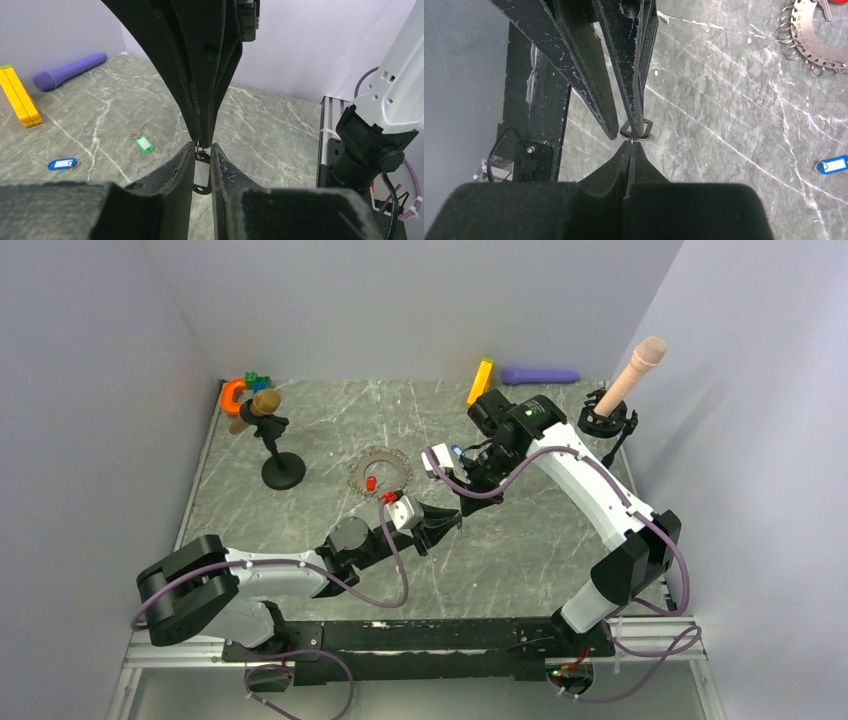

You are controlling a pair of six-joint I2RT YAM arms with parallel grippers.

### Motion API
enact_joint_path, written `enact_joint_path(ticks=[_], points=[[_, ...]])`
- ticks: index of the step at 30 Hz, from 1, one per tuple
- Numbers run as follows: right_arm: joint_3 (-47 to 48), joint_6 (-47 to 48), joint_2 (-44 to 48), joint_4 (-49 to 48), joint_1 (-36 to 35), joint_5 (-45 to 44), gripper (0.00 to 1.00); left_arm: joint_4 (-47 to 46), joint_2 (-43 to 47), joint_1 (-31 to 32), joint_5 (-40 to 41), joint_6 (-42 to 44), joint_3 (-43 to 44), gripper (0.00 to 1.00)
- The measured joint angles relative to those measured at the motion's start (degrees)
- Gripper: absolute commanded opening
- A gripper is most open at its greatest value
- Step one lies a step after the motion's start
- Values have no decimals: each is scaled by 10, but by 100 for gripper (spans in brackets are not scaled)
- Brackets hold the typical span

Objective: Put the keys on the keyring

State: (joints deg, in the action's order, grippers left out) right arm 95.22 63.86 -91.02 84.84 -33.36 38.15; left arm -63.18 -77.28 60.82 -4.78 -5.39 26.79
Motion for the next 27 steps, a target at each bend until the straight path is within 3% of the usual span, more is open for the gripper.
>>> enact_joint_path(ticks=[7,10,14,20,27], points=[[0,0,0,2,0,5,0,2,-3,-1,-2,0,7,10],[0,0,0,4,0,4,0,5,-4,-1,-3,0,8,0],[0,0,0,7,0,4,0,10,-4,-2,-4,0,10,0],[0,0,0,8,0,2,0,17,-4,-2,-4,0,13,15],[0,0,0,11,0,3,0,20,-4,-2,-4,-1,13,12]])
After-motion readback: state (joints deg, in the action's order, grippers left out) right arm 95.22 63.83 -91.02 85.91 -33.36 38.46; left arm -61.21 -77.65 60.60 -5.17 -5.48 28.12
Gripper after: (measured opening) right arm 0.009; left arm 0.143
